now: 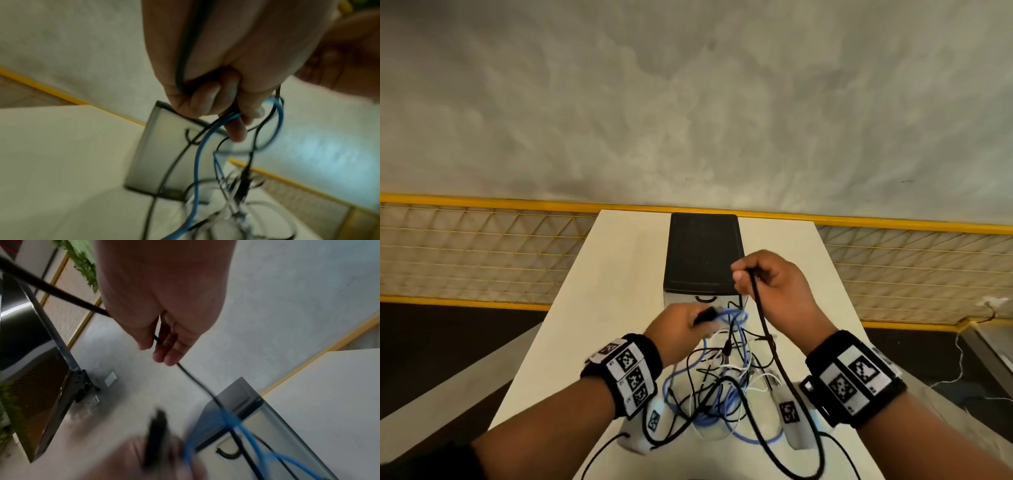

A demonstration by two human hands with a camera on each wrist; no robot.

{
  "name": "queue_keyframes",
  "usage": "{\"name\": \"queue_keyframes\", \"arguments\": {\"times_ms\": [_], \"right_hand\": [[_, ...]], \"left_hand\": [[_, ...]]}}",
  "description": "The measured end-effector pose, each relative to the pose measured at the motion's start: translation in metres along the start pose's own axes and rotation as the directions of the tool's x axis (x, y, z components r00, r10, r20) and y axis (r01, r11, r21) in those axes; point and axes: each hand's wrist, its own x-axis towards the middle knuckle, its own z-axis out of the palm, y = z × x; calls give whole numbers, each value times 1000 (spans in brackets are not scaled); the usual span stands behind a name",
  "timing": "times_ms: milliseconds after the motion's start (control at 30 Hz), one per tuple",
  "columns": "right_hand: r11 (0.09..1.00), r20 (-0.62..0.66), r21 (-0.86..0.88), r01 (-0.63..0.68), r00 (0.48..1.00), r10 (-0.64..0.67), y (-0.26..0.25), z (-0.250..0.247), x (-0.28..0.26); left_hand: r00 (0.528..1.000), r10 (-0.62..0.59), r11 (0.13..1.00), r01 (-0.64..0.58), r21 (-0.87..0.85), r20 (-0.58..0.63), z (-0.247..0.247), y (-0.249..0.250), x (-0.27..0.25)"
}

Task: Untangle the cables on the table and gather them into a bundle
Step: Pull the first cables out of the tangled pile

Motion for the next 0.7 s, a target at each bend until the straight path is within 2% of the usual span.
{"name": "queue_keyframes", "arguments": {"times_ms": [67,100,133,200,267,333,400,467,500,600,700], "right_hand": [[997,-107,74,6,994,2,-7,-9,6],[994,-139,111,2,990,14,-10,-14,10],[993,-152,121,-3,988,21,-11,-19,13],[995,-131,98,-14,991,27,-11,-22,14],[993,-101,116,-27,994,39,-11,-17,10],[986,-62,162,-42,997,53,-12,-5,6],[987,-8,156,-29,1000,30,-15,9,3],[990,23,138,16,1000,-19,-18,16,0],[984,29,176,19,999,-25,-21,17,-1],[939,71,343,3,997,-29,-29,13,-3],[934,149,357,14,986,-71,-34,18,-4]], "left_hand": [[982,-133,955,92,281,130,5,-21,-5],[968,-197,918,125,377,159,7,-32,-9],[959,-233,903,152,402,160,6,-41,-13],[979,-189,944,159,289,79,0,-44,-17],[992,-67,997,71,38,-105,-10,-25,-15],[953,-1,985,-52,-167,-303,-21,6,-9],[908,82,981,-145,-126,-411,-31,37,-7],[887,206,970,-240,-32,-412,-36,51,-7],[901,222,963,-262,-60,-373,-38,51,-8],[956,145,934,-217,-284,-254,-41,38,-17],[954,132,913,-223,-342,-269,-43,29,-25]]}}
